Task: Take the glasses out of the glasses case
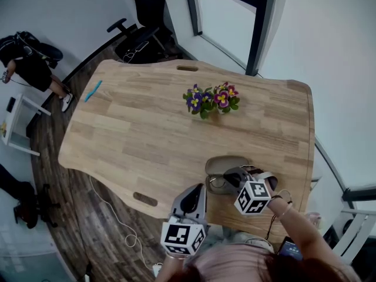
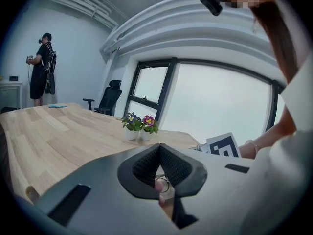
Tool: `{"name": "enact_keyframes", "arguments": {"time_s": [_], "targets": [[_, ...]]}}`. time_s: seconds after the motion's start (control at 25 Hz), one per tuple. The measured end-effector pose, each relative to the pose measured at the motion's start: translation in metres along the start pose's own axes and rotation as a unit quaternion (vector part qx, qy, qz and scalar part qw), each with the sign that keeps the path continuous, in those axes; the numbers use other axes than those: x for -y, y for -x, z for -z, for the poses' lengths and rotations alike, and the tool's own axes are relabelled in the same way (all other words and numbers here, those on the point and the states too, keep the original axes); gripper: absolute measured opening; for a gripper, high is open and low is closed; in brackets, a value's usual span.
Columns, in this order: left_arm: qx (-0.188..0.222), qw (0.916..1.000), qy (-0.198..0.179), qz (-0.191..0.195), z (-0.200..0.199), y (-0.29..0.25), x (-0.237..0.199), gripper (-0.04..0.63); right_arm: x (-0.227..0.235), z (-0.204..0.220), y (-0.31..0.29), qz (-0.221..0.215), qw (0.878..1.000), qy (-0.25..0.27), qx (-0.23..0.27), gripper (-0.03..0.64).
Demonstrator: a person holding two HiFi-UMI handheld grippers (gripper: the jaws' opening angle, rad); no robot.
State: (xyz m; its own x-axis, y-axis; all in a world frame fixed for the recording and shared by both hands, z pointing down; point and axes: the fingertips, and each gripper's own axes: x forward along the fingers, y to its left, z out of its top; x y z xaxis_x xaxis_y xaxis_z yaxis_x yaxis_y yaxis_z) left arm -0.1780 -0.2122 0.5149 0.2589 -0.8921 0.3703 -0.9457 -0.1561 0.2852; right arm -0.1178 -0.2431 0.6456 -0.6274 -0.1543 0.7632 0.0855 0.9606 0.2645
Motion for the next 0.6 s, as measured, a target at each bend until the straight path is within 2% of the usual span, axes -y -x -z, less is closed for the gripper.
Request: {"name": "enact_keyframes", "arguments": {"time_s": [0.6], "targets": [[0.028, 0.9993, -0.023, -0.009, -0.010, 0.023, 0.015, 0.002, 0.009, -0.021, 0.043, 0.062, 0.996, -0.033, 0.046, 0.014]]}}
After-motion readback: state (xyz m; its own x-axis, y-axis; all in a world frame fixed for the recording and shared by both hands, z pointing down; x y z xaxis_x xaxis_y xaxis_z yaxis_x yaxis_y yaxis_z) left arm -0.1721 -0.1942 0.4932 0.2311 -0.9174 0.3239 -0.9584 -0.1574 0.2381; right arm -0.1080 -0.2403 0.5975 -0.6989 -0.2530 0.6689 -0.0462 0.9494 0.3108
